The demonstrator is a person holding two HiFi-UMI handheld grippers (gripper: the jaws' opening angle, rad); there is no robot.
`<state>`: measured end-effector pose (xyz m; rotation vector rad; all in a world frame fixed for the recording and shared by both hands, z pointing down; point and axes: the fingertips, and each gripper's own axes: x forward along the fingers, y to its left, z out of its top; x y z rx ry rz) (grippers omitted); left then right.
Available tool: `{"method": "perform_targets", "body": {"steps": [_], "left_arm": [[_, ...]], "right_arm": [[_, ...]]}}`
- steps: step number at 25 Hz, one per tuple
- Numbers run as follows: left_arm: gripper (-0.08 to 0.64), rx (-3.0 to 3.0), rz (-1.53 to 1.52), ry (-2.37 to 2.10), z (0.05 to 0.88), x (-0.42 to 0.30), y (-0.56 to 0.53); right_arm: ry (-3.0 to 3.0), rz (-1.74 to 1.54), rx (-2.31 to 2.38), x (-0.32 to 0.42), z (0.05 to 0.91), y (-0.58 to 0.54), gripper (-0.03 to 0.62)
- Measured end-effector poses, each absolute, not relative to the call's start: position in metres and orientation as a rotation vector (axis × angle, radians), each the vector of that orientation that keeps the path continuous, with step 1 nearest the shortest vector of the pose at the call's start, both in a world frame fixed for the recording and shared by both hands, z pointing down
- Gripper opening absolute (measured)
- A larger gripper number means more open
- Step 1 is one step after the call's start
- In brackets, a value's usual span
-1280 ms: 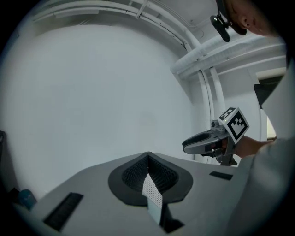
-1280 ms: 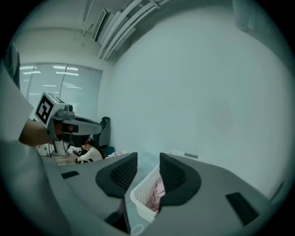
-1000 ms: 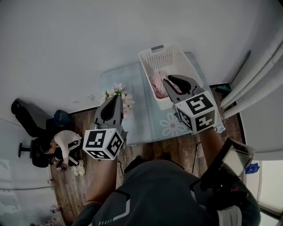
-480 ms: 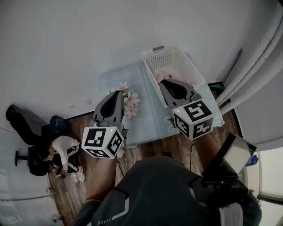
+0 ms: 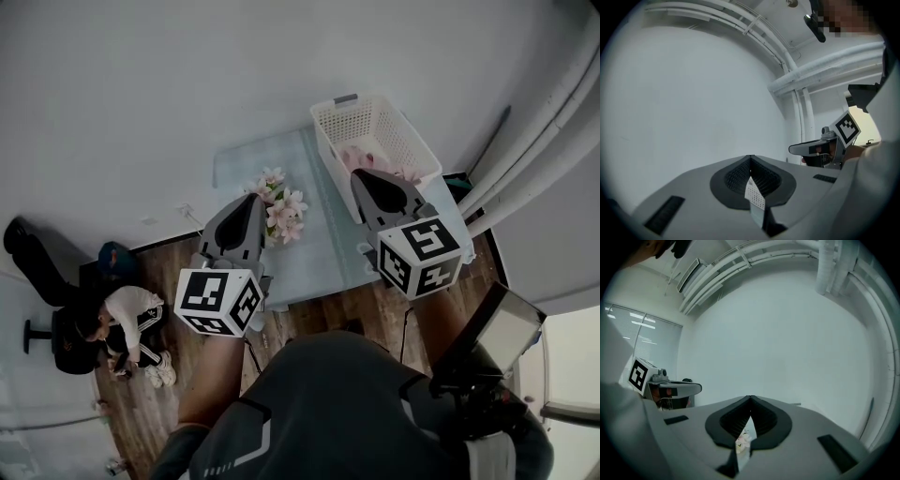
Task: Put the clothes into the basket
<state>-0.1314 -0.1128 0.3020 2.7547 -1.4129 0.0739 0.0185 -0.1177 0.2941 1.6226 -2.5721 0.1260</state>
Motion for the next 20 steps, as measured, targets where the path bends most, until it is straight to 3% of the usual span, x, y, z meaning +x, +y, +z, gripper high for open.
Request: {"method": "perform_targets", "body": {"steps": [20], "left_arm": [[0.006,2.705,0.064,-1.373,0.32,-0.145,-0.106]], "right_arm": [[-2.518,0.195,1.702,0.016,0.308,-0.118,0.014]]}}
